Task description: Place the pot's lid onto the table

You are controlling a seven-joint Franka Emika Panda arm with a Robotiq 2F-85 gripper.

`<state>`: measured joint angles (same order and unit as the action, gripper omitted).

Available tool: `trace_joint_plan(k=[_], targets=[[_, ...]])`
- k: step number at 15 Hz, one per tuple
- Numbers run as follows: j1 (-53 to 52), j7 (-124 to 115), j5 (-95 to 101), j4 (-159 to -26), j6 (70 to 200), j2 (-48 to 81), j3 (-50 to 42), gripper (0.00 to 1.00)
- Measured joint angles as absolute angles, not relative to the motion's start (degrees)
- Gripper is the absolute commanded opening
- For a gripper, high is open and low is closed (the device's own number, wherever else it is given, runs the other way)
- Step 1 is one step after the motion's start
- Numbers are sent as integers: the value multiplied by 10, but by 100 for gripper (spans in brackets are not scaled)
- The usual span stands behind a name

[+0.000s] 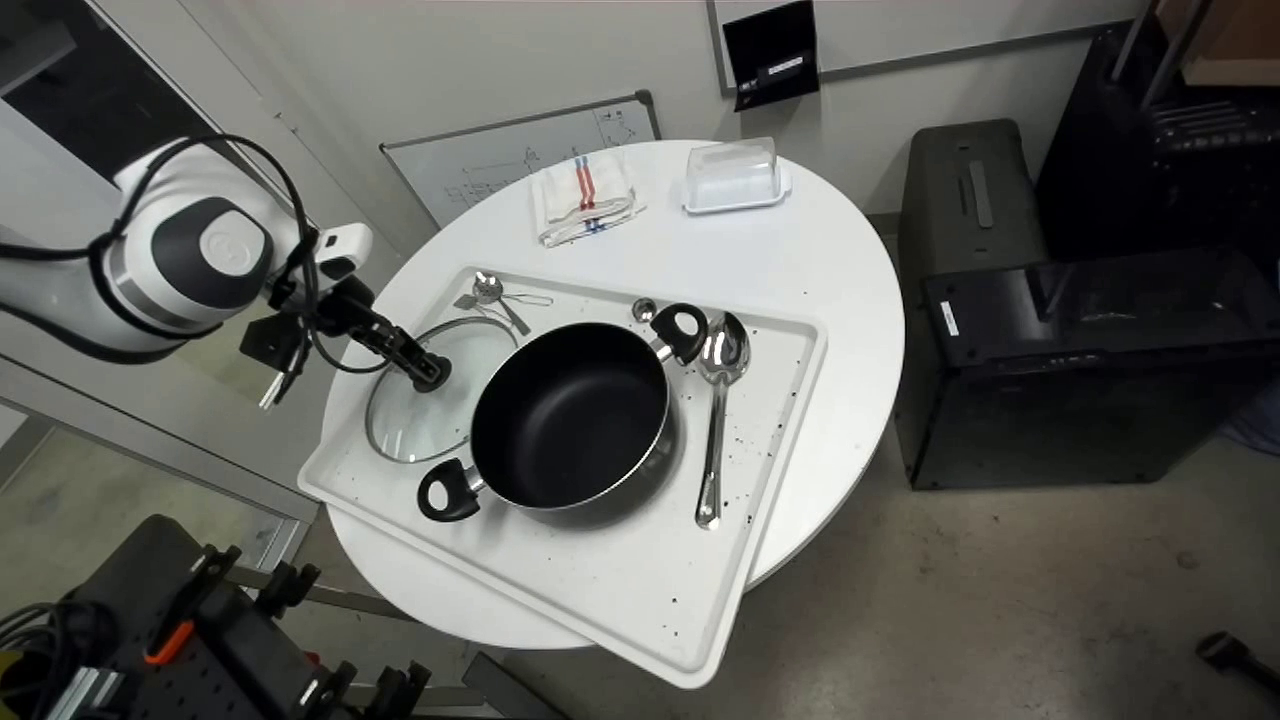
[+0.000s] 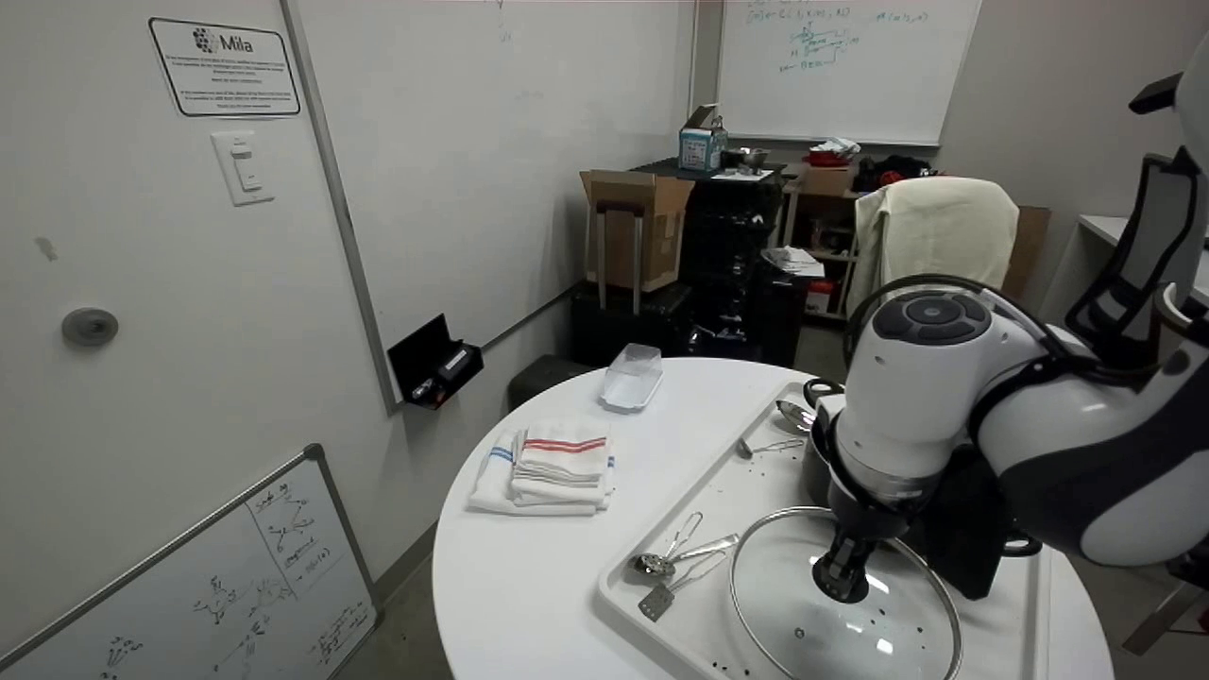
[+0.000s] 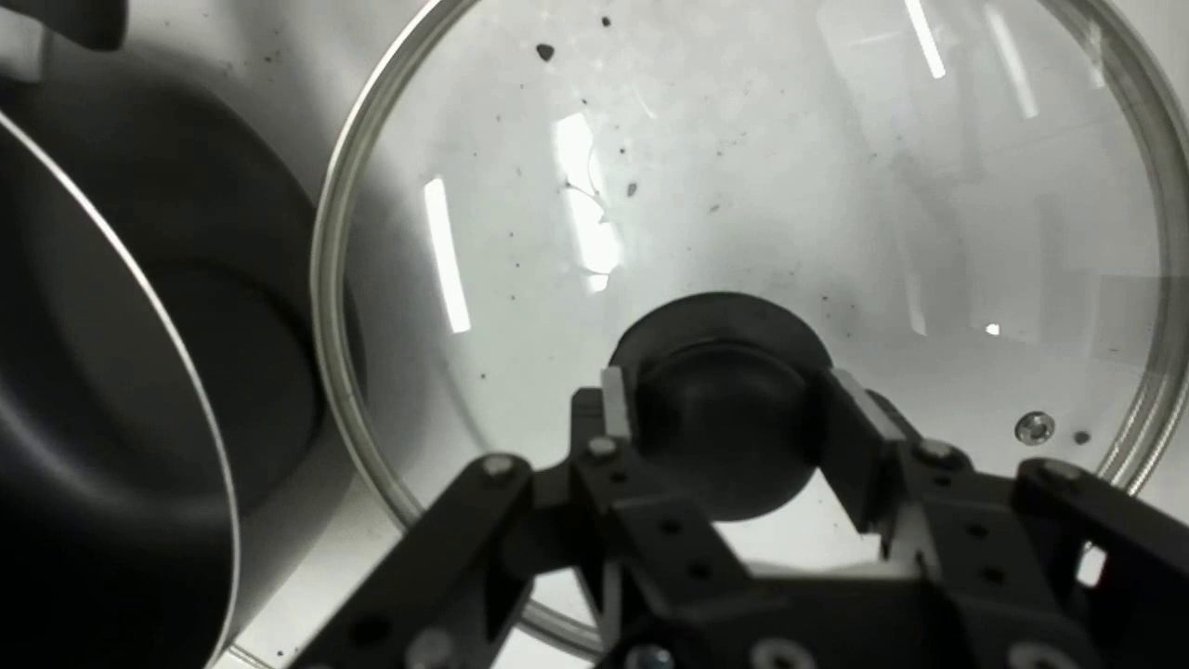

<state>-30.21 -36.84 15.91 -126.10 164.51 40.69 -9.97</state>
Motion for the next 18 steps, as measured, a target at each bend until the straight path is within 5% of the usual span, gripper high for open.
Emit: trace_joint_plan(k=[7, 8, 9, 13, 18], targets=[[-305, -354, 120, -1221, 1653, 472, -99, 24], [-305, -349, 115, -1220, 1653, 472, -99, 67], [-305, -344, 110, -1220, 1653, 472, -99, 77], [-305, -328, 101, -1223, 1653, 470, -99, 99], [-294, -272, 101, -1267, 1653, 426, -86, 100]])
